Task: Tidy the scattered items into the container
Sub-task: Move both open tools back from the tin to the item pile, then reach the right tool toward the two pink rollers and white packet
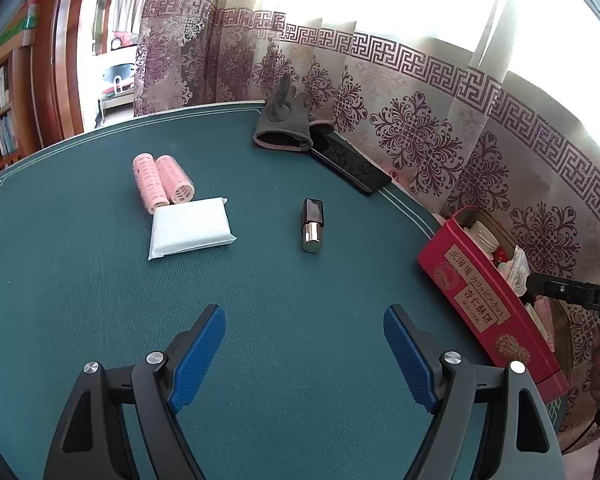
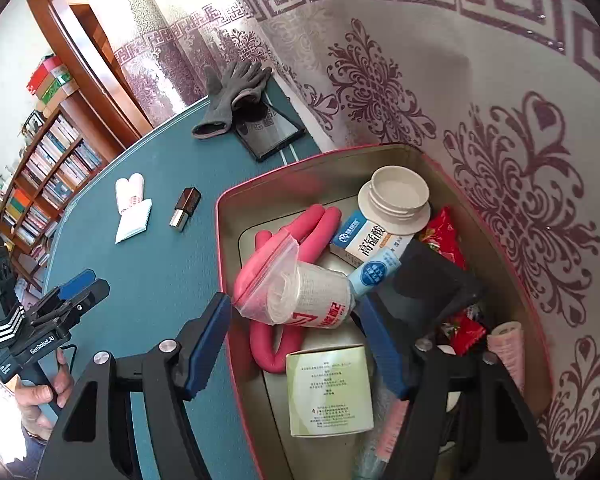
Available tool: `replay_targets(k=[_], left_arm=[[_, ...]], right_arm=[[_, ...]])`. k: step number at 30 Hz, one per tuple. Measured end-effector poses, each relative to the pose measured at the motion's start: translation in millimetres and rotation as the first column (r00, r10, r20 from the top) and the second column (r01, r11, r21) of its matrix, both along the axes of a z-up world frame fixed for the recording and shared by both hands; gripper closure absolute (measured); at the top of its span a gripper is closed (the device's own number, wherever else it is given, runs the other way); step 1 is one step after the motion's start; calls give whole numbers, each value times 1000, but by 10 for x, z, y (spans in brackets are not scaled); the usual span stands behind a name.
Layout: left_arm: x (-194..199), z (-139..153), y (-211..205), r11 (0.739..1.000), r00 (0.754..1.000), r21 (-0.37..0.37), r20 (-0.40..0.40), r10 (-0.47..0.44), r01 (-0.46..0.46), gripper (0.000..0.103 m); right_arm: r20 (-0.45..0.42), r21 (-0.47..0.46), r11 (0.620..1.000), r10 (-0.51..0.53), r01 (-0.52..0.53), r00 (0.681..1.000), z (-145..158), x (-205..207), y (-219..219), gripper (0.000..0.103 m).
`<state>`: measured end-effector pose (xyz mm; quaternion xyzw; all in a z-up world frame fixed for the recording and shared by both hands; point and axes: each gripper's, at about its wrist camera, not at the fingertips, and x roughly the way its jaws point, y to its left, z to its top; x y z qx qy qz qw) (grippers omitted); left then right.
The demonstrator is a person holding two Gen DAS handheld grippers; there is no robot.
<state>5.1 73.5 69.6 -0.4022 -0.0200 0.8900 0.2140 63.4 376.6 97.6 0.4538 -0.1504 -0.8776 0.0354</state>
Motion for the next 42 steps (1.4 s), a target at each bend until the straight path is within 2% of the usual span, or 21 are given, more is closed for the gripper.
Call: replay_targets(k=[6, 11, 15, 19, 22, 26, 32, 42], left_arm=[[4, -4, -129, 1000, 1000, 0, -4, 29, -29, 20], [-37, -30, -396, 994, 994, -5, -1, 107, -107, 20], [-70, -59, -614, 987, 987, -1, 6, 161, -161, 20], [-88, -103, -794, 979, 979, 4, 15, 202, -202, 20], [-108, -151, -892, 976, 975, 0, 24, 220, -220, 20], [-151, -227, -1017, 969, 968, -5, 37, 247, -247, 20], [-213, -355, -1173, 959, 957, 14, 66, 281, -283, 20], [-270, -511, -1389, 941, 939, 23, 90, 333, -336, 20]], right_arm=[[-134, 80, 996, -28, 39, 991, 303, 125, -175, 32], [-244, 139, 990, 39, -5, 969, 472, 103, -611, 29], [-281, 170, 983, 118, -71, 952, 458, 1, -1021, 29], [-256, 163, 976, 182, -143, 949, 284, -201, -1369, 29], [-229, 181, 972, 192, -152, 954, 129, -343, -1547, 29], [-199, 147, 976, 190, -162, 962, -22, -540, -1672, 29], [-186, 146, 974, 199, -174, 962, -110, -889, -1882, 29], [-141, 126, 970, 223, -206, 965, -272, -1744, -2304, 30]])
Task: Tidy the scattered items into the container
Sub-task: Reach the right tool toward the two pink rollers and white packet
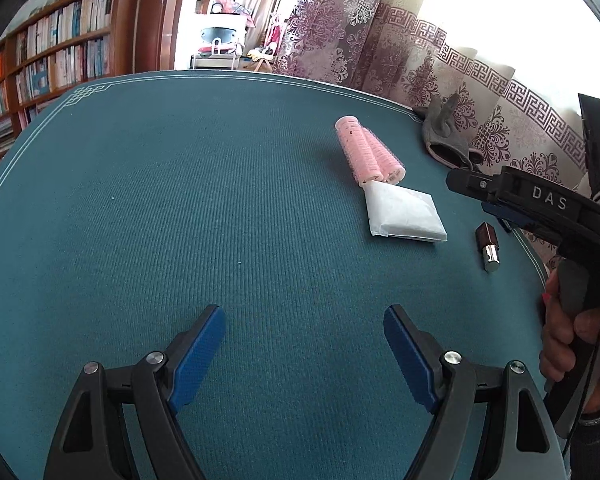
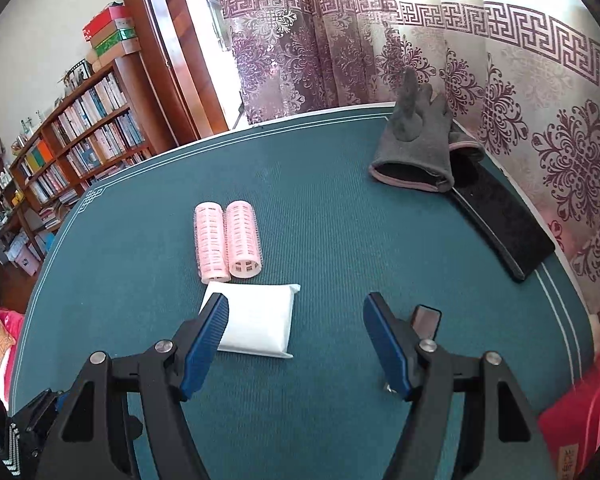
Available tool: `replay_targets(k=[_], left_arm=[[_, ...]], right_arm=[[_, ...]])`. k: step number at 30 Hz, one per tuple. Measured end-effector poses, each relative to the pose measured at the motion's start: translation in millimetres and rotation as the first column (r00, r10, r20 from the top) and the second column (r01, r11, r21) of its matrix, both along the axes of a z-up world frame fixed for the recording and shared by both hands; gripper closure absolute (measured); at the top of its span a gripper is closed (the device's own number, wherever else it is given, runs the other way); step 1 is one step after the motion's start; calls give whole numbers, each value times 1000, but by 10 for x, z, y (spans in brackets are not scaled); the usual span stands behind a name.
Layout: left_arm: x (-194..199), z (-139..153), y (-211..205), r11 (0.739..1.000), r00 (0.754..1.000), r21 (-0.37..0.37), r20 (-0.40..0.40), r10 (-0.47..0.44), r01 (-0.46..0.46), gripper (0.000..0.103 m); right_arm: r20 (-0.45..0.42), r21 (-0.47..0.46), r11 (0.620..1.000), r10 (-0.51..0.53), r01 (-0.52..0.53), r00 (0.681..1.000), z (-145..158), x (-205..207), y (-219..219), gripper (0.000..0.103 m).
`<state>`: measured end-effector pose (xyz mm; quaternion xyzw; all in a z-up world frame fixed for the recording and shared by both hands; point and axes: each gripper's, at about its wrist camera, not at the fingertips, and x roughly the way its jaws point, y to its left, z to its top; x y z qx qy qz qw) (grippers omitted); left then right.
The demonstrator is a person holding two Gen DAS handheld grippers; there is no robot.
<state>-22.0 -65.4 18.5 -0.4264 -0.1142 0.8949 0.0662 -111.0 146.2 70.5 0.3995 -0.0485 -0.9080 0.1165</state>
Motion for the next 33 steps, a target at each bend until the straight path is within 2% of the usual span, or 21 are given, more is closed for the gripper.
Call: replay_targets(k=[2, 5, 8, 12, 19, 26, 31, 33], left_arm=[[-4, -11, -46, 1000, 1000, 2, 0, 11, -11, 20], [-2, -13, -88, 1000, 1000, 8, -5, 20, -20, 20], [2, -13, -102, 1000, 1000, 12, -7, 23, -23, 20], [-3, -19, -92, 1000, 1000, 12, -8, 20, -20, 20], [-24, -22, -90, 999, 1000, 27, -7, 24, -24, 20], [-37, -21, -84, 999, 1000, 25, -10, 24, -24, 20], [-38, -13, -86, 999, 1000, 33, -10, 29, -28, 20], [-38, -17, -89, 999, 1000, 35, -11, 28, -27, 20]], right_arm=[[1, 5, 1000, 10, -10, 1000, -16, -152, -88, 33], [28, -6, 1000, 26, -26, 999, -76, -384, -196, 45], [63, -19, 999, 40, -38, 997, -164, -572, -274, 50], [81, -69, 994, 87, -82, 993, -193, -683, -332, 51], [100, -88, 984, 161, -153, 982, -224, -705, -494, 55], [149, -181, 970, 189, -161, 971, -268, -799, -501, 57], [184, -248, 960, 178, -130, 967, -318, -825, -424, 59], [194, -260, 959, 166, -113, 967, -327, -837, -381, 64]])
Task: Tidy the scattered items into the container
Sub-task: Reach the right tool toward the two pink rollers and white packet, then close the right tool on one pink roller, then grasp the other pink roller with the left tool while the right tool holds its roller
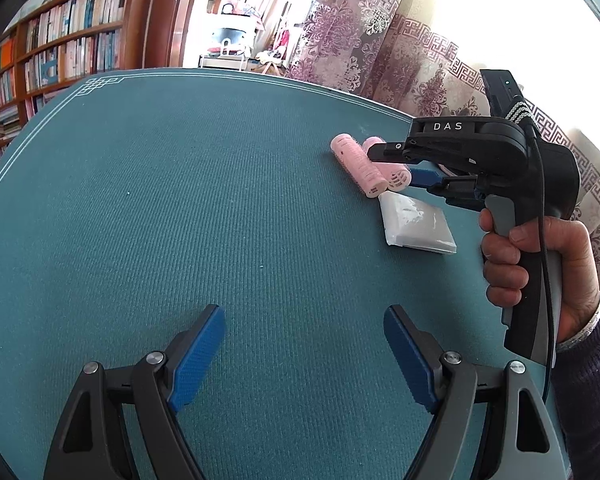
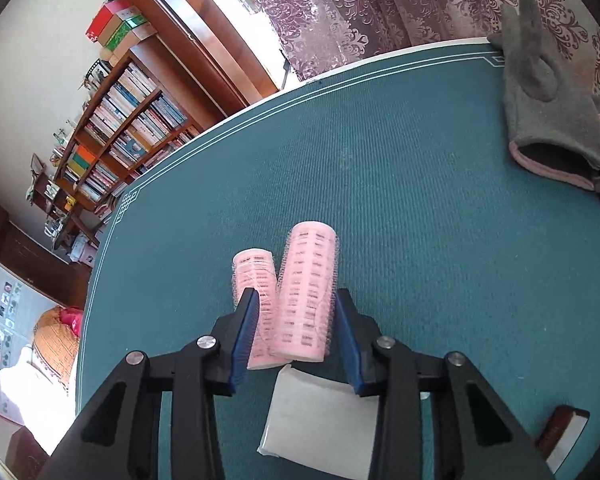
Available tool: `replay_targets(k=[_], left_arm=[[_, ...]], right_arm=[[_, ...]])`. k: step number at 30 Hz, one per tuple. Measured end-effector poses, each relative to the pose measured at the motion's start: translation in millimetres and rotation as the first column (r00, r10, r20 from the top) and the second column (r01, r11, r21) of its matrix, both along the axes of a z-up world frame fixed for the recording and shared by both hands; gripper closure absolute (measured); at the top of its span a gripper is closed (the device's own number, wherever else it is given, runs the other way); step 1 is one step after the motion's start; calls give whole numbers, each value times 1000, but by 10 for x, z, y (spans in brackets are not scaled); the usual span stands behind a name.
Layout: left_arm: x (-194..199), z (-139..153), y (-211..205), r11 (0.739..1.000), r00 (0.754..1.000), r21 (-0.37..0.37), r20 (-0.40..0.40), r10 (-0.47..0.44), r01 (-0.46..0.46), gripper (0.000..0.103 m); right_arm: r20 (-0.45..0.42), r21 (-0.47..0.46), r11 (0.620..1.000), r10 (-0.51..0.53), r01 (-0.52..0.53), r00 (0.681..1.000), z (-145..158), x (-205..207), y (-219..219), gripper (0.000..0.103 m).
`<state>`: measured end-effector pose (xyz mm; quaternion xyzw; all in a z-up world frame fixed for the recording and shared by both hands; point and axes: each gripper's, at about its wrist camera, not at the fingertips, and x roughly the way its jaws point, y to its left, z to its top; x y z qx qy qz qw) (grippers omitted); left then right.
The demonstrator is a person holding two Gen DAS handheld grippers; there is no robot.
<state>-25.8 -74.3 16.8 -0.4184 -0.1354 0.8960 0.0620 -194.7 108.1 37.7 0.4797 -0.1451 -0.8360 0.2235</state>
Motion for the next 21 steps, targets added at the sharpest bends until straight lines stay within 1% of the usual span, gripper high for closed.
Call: replay_targets(k=[2, 4, 8, 9, 13, 17, 21], left_arm=[[-1, 1, -13, 1000, 1000, 2, 0, 0, 0, 20], [-18, -1, -25, 1000, 1000, 4, 0, 1, -1, 20], [-33, -7, -34, 1000, 1000, -3, -4, -3, 3, 20], [-38, -7, -35, 1000, 1000, -5, -6, -5, 4, 20], [-47, -11, -56, 1000, 1000, -2, -11, -6, 6, 20], [-51, -11, -62, 1000, 1000, -7, -13, 0, -1, 20], [-75, -3, -45, 1000, 1000, -23, -6, 8, -9, 20]], right_arm=[[-7, 27, 999, -16, 17, 1000, 16, 10, 25, 66], [-20, 98, 995, -30, 32, 999, 23, 16, 0, 66], [-45, 152, 988, -8, 15, 999, 25, 33, -70, 68], [-47, 153, 988, -4, 11, 999, 26, 45, -81, 70], [-64, 158, 987, -20, 30, 998, 65, 145, -50, 71], [-131, 134, 989, -41, 59, 991, 239, 363, 53, 71], [-169, 92, 994, -50, 67, 984, 405, 604, 165, 71]])
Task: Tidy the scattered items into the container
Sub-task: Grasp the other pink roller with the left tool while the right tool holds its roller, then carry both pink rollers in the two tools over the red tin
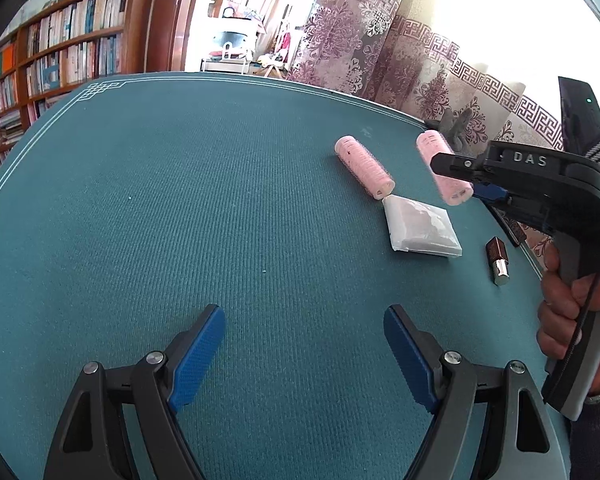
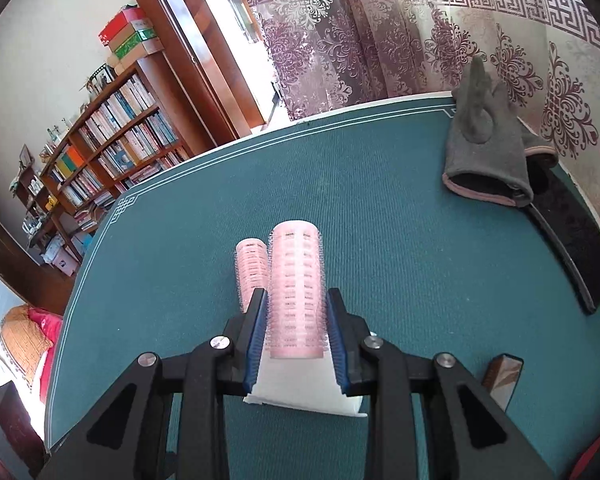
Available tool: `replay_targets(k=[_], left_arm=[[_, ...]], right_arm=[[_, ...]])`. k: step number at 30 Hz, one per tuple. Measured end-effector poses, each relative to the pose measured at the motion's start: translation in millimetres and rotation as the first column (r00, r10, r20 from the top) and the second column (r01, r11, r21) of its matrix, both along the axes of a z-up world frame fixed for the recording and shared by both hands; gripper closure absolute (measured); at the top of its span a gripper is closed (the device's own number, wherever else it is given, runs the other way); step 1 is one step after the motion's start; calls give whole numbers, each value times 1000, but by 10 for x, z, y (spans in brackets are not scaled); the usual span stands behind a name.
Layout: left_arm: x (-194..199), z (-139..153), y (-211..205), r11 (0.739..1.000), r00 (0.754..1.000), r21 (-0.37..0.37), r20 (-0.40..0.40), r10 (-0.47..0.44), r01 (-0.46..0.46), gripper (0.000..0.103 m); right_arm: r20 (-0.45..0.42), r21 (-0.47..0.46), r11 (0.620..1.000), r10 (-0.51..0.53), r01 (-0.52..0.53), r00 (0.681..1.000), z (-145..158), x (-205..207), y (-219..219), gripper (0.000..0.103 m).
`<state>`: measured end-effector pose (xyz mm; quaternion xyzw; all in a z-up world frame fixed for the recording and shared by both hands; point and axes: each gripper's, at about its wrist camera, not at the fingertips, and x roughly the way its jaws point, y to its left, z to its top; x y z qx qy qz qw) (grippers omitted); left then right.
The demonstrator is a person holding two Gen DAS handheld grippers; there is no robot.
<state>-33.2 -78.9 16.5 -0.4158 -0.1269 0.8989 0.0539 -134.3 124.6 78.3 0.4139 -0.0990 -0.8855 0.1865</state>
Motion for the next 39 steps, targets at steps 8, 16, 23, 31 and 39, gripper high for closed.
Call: replay_targets(k=[8, 16, 23, 31, 39], left_arm=[[-232, 165, 25, 999, 1000, 40, 13, 13, -13, 20], [-920, 461, 409, 1000, 999, -8, -44, -19, 19, 21], [-1478, 295, 665, 997, 1000, -79, 18, -2, 3, 33], [-1692, 144, 730, 985, 999, -171, 35, -11, 17, 67], [-1427, 273, 644, 989, 1000, -146, -17, -11, 8, 71]], right_arm=[[-90, -22, 996, -83, 81, 993, 119, 630, 409, 71], [-235, 77, 989, -105, 126, 966, 140, 1227, 514, 71], [-276, 104, 986, -98, 132, 956, 67, 1385, 538, 71], [-267, 88, 985, -117, 145, 956, -28, 1384, 579, 71], [-308, 61, 985, -137, 164, 941, 124, 1526, 637, 71]])
